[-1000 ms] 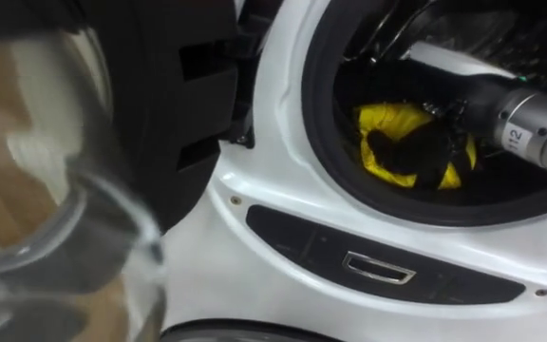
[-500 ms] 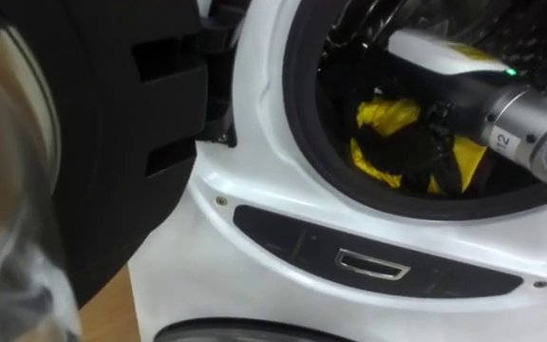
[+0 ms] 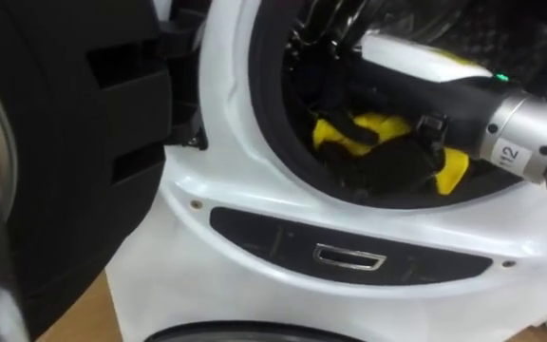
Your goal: Pick clothes from washing machine
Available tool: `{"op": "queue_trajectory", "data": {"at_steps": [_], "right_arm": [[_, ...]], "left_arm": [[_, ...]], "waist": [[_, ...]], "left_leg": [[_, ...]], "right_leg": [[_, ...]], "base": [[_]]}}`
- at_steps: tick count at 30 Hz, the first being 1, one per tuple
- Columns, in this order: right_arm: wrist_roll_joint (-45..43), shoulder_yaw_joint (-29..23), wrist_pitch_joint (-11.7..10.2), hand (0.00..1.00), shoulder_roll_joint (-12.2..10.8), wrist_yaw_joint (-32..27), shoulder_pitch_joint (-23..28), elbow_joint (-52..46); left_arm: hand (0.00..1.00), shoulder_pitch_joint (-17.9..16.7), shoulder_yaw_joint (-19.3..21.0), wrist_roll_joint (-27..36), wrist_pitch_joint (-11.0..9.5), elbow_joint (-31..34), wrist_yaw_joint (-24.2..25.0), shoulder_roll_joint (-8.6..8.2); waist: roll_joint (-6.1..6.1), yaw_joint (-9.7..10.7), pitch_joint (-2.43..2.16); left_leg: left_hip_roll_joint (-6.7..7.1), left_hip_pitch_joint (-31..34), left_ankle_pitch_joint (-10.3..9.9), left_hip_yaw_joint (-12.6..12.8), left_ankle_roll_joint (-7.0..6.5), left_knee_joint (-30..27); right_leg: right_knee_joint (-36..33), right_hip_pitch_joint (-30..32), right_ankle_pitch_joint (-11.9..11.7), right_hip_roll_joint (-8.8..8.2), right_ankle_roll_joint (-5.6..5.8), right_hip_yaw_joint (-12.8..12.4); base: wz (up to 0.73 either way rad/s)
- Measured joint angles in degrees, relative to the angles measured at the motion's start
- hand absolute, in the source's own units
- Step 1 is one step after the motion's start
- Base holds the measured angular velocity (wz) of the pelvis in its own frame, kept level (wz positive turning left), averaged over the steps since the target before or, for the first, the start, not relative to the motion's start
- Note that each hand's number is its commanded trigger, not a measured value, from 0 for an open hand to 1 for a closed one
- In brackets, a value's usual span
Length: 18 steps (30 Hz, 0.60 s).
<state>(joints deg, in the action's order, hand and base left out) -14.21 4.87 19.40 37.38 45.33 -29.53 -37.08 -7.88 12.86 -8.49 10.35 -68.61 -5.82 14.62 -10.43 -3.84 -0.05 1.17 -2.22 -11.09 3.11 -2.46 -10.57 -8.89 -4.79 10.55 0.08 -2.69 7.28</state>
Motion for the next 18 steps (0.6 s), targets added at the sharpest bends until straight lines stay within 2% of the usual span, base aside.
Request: {"op": "queue_trajectory", "data": {"at_steps": [2, 5, 7, 8, 10, 12, 14, 17, 18], "right_arm": [[0.5, -0.4, -0.2, 1.00, 0.0, 0.1, 0.7, -1.6], [1.7, -3.0, -1.5, 1.00, 0.0, 0.3, 3.6, -5.0], [3.3, -6.5, -3.3, 1.00, -0.2, 0.2, 7.2, -7.4], [4.0, -7.4, -3.7, 1.00, -0.2, 0.1, 8.0, -7.9], [7.2, -11.6, -6.1, 1.00, -0.5, -1.2, 12.3, -8.7], [8.4, -14.9, -7.6, 1.00, -1.3, -2.3, 16.5, -9.1], [9.7, -17.7, -8.5, 1.00, -2.8, -3.8, 20.6, -9.0], [10.3, -20.9, -10.6, 1.00, -4.2, -7.4, 26.3, -8.3], [10.5, -22.0, -11.1, 1.00, -4.2, -8.6, 27.8, -7.9]], "left_arm": [[0.00, -0.6, 0.5, -0.1, -0.1, 0.0, 0.0, -0.19], [0.00, -0.8, 0.6, -0.1, -0.6, 0.1, 0.0, -1.05], [0.00, -1.3, 1.8, 0.0, -1.5, 0.0, 0.0, -1.42], [0.00, -1.9, 1.9, 0.1, -1.8, 0.0, 0.0, -1.40], [0.00, -2.7, 2.8, 0.0, -2.8, 0.1, 0.0, -1.52], [0.00, -3.0, 2.9, -0.2, -3.6, 0.1, 0.0, -1.60], [0.00, -3.3, 3.2, -0.2, -4.2, 0.0, 0.0, -1.61], [0.00, -5.1, 3.2, 0.0, -5.5, 0.0, -0.3, -2.36], [0.00, -5.5, 3.2, 0.0, -5.7, 0.1, -0.3, -2.56]], "waist": [[0.23, 0.7, -0.06], [1.35, 1.3, -0.16], [2.11, 2.1, -0.31], [2.23, 2.3, -0.32], [2.54, 3.5, -0.38], [2.74, 4.0, -0.50], [2.92, 4.6, -0.49], [3.98, 5.1, -0.40], [4.50, 5.3, -0.13]], "left_leg": [[-0.15, -0.1, 0.0, 0.3, 0.03, 0.0], [-0.32, -0.4, -0.1, 1.4, 0.00, 0.4], [-0.36, -0.7, -0.1, 1.9, -0.02, 0.6], [-0.42, -0.9, -0.1, 2.3, -0.02, 0.7], [-0.48, -1.3, -0.1, 2.7, -0.02, 0.9], [-0.51, -1.5, -0.1, 3.0, -0.09, 0.9], [-0.54, -1.8, -0.1, 3.4, -0.10, 0.9], [-0.85, -3.1, -0.4, 5.6, -0.27, 1.2], [-1.03, -3.5, -0.7, 6.4, -0.25, 1.3]], "right_leg": [[-0.2, 0.0, -0.1, 0.11, -0.06, -0.2], [-0.4, 0.1, -0.2, 0.21, 0.01, -1.1], [-0.8, 0.2, -0.2, 0.22, 0.02, -1.5], [-0.9, 0.2, -0.2, 0.28, 0.03, -1.8], [-0.9, 0.1, -0.2, 0.33, 0.04, -2.3], [-0.9, 0.0, -0.3, 0.33, 0.07, -2.5], [-0.9, -0.1, -0.3, 0.40, 0.13, -2.8], [-1.3, -0.2, -0.4, 0.71, 0.27, -5.1], [-1.9, -0.1, -0.4, 0.91, 0.31, -5.8]], "base": [[-0.11], [-0.15], [-0.11], [-0.19], [-0.13], [-0.09], [-0.12], [-0.38], [-0.34]]}}
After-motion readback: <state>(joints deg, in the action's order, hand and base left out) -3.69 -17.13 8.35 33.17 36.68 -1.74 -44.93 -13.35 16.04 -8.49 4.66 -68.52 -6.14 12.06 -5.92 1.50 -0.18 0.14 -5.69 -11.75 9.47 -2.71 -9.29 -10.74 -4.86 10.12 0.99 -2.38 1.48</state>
